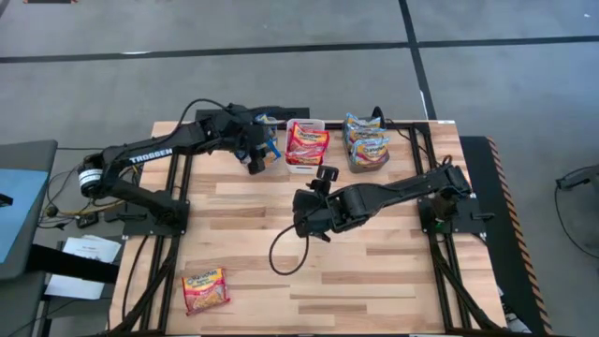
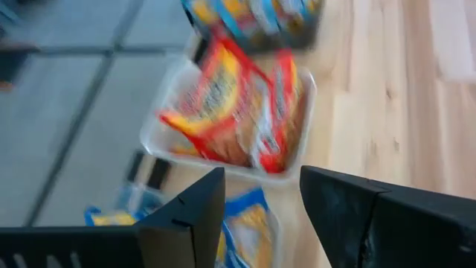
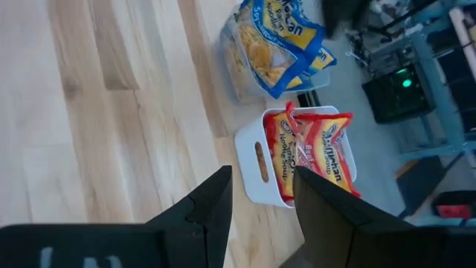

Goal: Sort Maruchan noodles
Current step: Put the blue noodle pack into the transparent bin

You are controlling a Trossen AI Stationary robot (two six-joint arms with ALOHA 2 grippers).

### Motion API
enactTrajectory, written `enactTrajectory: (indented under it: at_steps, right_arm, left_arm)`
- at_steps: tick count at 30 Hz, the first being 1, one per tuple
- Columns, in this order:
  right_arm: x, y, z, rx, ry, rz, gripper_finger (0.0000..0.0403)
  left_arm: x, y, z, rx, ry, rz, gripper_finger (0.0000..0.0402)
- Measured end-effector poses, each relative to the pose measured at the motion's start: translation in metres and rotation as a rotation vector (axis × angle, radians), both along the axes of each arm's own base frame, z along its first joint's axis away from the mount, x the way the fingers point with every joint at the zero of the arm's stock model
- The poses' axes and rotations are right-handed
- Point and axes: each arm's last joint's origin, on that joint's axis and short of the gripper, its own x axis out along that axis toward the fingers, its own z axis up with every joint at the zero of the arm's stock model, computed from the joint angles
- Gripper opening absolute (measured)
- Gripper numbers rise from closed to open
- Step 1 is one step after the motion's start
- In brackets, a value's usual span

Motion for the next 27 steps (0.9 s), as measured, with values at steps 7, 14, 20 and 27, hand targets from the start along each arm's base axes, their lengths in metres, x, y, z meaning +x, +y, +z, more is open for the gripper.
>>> enactTrajectory:
  at_steps: [7,14,20,27]
  right_arm:
    - [-0.012,-0.012,0.009,0.016,0.018,-0.051,0.0166]
    - [-0.014,-0.016,0.009,0.015,0.037,-0.069,0.0166]
    - [-0.015,-0.016,0.008,0.017,0.041,-0.071,0.0166]
    - [-0.016,-0.016,0.008,0.024,0.049,-0.077,0.0166]
  left_arm:
    - [0.018,0.009,-0.029,-0.006,0.116,0.029,0.0162]
    - [0.028,0.015,-0.051,0.027,0.228,0.048,0.0162]
    - [0.035,0.019,-0.066,0.041,0.288,0.068,0.0162]
    - [0.039,0.023,-0.08,0.057,0.35,0.097,0.0162]
